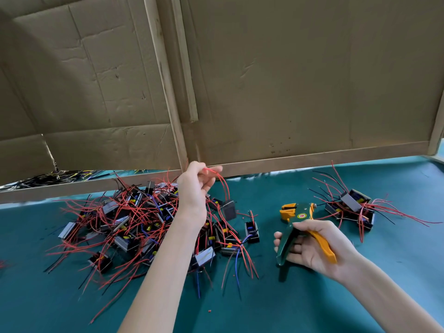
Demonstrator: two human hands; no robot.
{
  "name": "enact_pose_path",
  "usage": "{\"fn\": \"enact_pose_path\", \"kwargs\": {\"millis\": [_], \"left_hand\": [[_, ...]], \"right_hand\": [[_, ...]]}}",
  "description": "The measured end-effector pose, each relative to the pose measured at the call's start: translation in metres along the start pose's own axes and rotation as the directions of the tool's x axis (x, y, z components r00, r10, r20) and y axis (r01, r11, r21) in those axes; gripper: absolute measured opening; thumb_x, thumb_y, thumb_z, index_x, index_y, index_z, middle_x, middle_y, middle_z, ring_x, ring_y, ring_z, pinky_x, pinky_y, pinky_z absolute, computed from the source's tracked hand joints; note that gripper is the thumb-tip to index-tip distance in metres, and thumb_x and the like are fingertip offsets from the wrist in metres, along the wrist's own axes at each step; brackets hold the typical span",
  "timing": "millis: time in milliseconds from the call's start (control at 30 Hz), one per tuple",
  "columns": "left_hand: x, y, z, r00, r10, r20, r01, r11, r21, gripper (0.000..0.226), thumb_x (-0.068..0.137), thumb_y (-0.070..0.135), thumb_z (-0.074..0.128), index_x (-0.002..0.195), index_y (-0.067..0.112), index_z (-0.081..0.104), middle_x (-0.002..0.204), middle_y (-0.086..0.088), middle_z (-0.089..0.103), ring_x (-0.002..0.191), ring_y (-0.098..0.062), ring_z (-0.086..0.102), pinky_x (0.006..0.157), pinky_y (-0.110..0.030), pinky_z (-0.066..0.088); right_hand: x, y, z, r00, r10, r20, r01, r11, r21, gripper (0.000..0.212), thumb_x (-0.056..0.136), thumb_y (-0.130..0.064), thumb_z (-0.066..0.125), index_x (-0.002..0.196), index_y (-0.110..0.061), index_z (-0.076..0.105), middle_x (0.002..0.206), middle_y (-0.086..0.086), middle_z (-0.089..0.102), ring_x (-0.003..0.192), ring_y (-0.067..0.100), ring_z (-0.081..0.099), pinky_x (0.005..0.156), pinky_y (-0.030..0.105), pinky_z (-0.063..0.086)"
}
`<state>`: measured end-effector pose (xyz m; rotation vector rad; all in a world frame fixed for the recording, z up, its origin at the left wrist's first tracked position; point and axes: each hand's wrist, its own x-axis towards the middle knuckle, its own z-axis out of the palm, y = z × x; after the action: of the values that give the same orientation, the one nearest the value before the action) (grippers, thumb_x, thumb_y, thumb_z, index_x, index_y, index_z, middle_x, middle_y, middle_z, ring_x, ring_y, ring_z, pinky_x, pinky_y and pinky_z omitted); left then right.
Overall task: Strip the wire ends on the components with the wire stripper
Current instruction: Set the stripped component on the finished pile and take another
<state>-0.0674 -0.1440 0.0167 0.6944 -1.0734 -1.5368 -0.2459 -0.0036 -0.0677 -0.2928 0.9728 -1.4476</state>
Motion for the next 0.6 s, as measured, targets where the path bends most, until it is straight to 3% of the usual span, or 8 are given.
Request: {"fn": "enact_pose_path", "kwargs": {"millis": [67,133,200,300,367,500,533,600], "left_hand": [[0.003,0.002,-0.001,0.999,0.032,-0.028,-0.032,0.999,-0.007,0.049,0.094,0.011,0.049,0.046,0.018,0.055,0.058,0.001,0.064,0.073,-0.017,0.065,0.074,-0.027,0.050],[0.007,0.002,-0.004,0.994,0.103,-0.029,-0.101,0.994,0.044,0.040,0.095,0.018,0.054,0.055,0.013,0.055,0.054,0.003,0.060,0.067,-0.016,0.066,0.072,-0.027,0.054],[0.006,0.002,-0.005,0.988,0.148,0.054,-0.154,0.978,0.140,0.038,0.096,0.029,0.054,0.063,0.011,0.057,0.060,0.000,0.065,0.070,-0.016,0.066,0.075,-0.030,0.057],[0.001,-0.001,-0.006,0.985,0.078,0.156,-0.124,0.941,0.314,0.048,0.098,0.047,0.042,0.070,0.013,0.063,0.076,0.002,0.068,0.075,-0.013,0.062,0.074,-0.032,0.052],[-0.001,0.003,-0.008,0.983,0.039,0.177,-0.136,0.805,0.577,0.062,0.095,0.061,0.029,0.078,0.014,0.065,0.088,0.002,0.069,0.078,-0.014,0.058,0.075,-0.032,0.044],[-0.002,0.023,-0.020,0.954,-0.232,0.192,-0.090,0.389,0.917,0.101,0.065,0.088,0.003,0.094,0.015,0.066,0.090,-0.003,0.071,0.065,-0.016,0.060,0.070,-0.033,0.043],[-0.003,0.027,-0.024,0.925,-0.335,0.177,-0.053,0.348,0.936,0.104,0.063,0.089,0.002,0.097,0.014,0.065,0.090,-0.004,0.072,0.056,-0.015,0.060,0.064,-0.029,0.043],[-0.005,0.029,-0.029,0.837,-0.502,0.218,0.032,0.442,0.897,0.103,0.068,0.089,0.006,0.103,0.012,0.065,0.092,-0.006,0.074,0.053,-0.016,0.061,0.052,-0.022,0.045]], "right_hand": [[-0.001,-0.001,0.000,1.000,-0.005,-0.001,0.005,1.000,-0.002,0.017,0.069,-0.008,0.055,0.084,0.000,0.052,0.089,0.031,0.068,0.071,0.041,0.070,0.058,0.048,0.059],[-0.002,-0.001,0.000,1.000,-0.007,-0.002,0.007,1.000,-0.003,0.017,0.069,-0.008,0.055,0.084,0.000,0.052,0.088,0.030,0.068,0.070,0.040,0.070,0.057,0.048,0.059],[-0.002,-0.001,0.001,1.000,-0.010,-0.002,0.010,1.000,-0.005,0.017,0.069,-0.008,0.054,0.084,0.000,0.052,0.088,0.030,0.068,0.069,0.040,0.070,0.057,0.048,0.059],[-0.003,-0.001,0.002,1.000,-0.010,-0.003,0.010,1.000,-0.007,0.017,0.069,-0.008,0.054,0.084,0.000,0.052,0.088,0.030,0.068,0.069,0.040,0.070,0.058,0.048,0.059],[-0.003,-0.002,0.002,1.000,-0.011,0.000,0.011,1.000,-0.003,0.015,0.070,-0.008,0.054,0.083,-0.001,0.051,0.088,0.030,0.068,0.070,0.040,0.070,0.058,0.049,0.059],[-0.004,-0.002,0.002,1.000,-0.015,0.008,0.015,1.000,-0.005,0.016,0.070,-0.008,0.054,0.084,0.000,0.052,0.088,0.030,0.068,0.070,0.040,0.070,0.059,0.049,0.060],[-0.005,-0.002,0.002,1.000,-0.014,0.009,0.014,1.000,-0.005,0.016,0.070,-0.008,0.054,0.084,0.000,0.052,0.088,0.030,0.068,0.070,0.040,0.070,0.059,0.049,0.060],[-0.005,-0.001,0.002,1.000,-0.012,0.009,0.012,1.000,-0.006,0.015,0.070,-0.008,0.053,0.083,0.000,0.052,0.089,0.030,0.068,0.070,0.040,0.069,0.059,0.048,0.060]]}}
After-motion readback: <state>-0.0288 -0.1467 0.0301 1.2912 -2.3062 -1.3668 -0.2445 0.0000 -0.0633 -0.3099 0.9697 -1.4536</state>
